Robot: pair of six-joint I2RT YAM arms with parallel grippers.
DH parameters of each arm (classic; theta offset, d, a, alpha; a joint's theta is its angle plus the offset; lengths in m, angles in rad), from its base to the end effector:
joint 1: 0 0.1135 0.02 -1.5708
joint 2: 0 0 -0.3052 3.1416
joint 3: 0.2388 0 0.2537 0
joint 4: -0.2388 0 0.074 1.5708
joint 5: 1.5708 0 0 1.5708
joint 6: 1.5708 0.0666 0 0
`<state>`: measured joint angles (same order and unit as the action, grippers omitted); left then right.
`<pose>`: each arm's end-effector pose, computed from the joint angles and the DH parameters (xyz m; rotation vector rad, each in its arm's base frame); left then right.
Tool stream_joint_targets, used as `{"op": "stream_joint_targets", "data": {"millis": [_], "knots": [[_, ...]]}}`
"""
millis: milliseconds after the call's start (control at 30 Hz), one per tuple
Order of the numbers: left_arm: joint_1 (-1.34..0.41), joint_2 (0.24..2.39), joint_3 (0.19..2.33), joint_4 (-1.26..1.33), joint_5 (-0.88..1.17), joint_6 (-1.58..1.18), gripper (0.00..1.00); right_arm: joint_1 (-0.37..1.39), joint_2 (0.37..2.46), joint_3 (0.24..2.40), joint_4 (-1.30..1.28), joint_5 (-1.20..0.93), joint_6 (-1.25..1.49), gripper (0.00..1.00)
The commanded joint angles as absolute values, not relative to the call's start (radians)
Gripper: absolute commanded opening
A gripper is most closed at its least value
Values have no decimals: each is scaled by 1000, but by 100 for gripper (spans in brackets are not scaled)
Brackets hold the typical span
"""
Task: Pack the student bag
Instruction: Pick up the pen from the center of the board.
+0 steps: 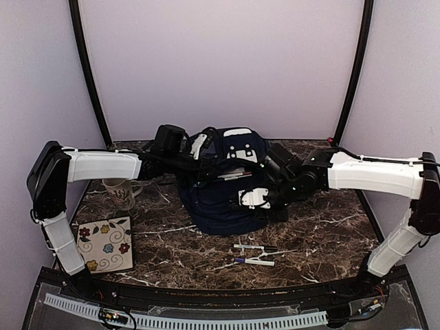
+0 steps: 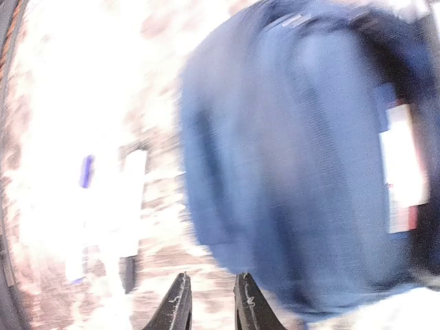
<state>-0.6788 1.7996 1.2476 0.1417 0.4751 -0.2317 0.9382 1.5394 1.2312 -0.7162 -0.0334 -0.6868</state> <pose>0.3333 -0.3080 0.2794 0.7770 1.9400 -1.0437 0.1972 0.2727 0.2809 -1.8962 1.7794 0.1344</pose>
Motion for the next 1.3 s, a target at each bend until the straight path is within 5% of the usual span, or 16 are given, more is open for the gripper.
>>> {"op": "stream_joint_targets", "data": {"millis": [0, 400, 1000, 1267], "knots": [[-684, 1789, 1266, 164, 512, -240, 0, 945, 1539, 1129, -766, -161, -628, 23], [-685, 1798, 1268, 164, 515, -242, 0, 967, 1664, 1050, -703, -224, -598, 30], [-684, 1787, 1269, 161, 518, -236, 0, 989, 1825, 1101, -626, -19, -547, 20], [-684, 1789, 1269, 161, 517, -235, 0, 997, 1842, 1127, -622, -7, -548, 23]]}}
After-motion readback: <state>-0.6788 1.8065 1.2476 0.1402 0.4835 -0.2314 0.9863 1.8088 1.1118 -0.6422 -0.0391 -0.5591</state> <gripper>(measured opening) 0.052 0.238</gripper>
